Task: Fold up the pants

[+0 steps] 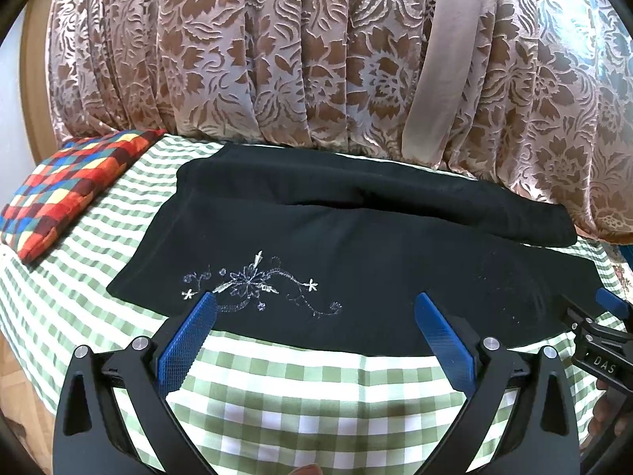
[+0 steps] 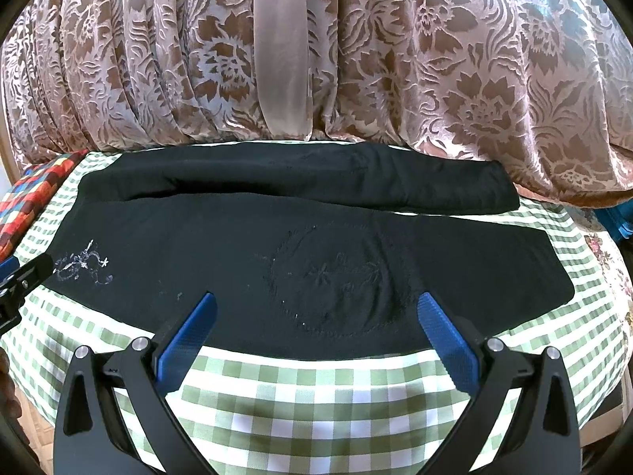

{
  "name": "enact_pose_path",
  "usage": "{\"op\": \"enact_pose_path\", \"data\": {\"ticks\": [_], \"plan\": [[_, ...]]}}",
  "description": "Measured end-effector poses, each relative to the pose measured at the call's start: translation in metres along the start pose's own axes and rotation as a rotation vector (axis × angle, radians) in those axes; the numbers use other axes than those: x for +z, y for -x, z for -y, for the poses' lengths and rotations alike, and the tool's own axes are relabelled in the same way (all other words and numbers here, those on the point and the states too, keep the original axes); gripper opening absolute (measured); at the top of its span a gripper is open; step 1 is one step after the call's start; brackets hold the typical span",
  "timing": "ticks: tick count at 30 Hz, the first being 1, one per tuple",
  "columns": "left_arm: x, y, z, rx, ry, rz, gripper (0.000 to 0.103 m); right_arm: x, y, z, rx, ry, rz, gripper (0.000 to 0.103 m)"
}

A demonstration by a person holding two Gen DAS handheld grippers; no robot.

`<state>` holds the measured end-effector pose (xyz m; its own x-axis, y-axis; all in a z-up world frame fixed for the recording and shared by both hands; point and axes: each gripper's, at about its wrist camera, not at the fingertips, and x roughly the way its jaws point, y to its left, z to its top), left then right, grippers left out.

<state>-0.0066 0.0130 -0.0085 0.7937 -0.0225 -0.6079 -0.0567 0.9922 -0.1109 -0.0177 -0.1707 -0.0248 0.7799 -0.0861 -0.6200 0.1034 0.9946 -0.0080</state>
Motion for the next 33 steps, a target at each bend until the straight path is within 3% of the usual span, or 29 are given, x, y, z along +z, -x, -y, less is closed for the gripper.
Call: {"op": "enact_pose_path", "data": {"ticks": [4, 13, 17, 19, 23, 26, 33], "plan": [[0.000, -0.002, -0.001, -0.031, 0.054, -0.009, 0.099, -0.001, -0.004, 0.001, 0.002, -0.002, -0.011, 0.101], [-0.002, -0.009, -0.006, -0.029, 0.054, -0.027, 0.099, -0.002, -0.011, 0.005, 0.022, -0.013, -0.034, 0.101], [-0.004, -0.016, -0.017, -0.106, 0.100, -0.057, 0.099, -0.004, -0.018, 0.018, 0.154, -0.064, -0.083, 0.101], [-0.006, -0.023, -0.027, -0.167, 0.152, -0.098, 0.099, -0.008, -0.021, 0.034, 0.227, -0.124, -0.115, 0.101], [-0.011, -0.031, -0.054, -0.190, 0.227, -0.113, 0.099, -0.020, -0.027, 0.097, 0.354, -0.339, -0.182, 0.101], [-0.018, -0.036, -0.088, -0.166, 0.295, -0.133, 0.099, -0.033, -0.025, 0.150, 0.331, -0.476, -0.187, 0.101], [-0.035, -0.055, -0.182, -0.160, 0.624, -0.168, 0.099, -0.063, -0.027, 0.262, 0.247, -0.828, -0.145, 0.100]]}}
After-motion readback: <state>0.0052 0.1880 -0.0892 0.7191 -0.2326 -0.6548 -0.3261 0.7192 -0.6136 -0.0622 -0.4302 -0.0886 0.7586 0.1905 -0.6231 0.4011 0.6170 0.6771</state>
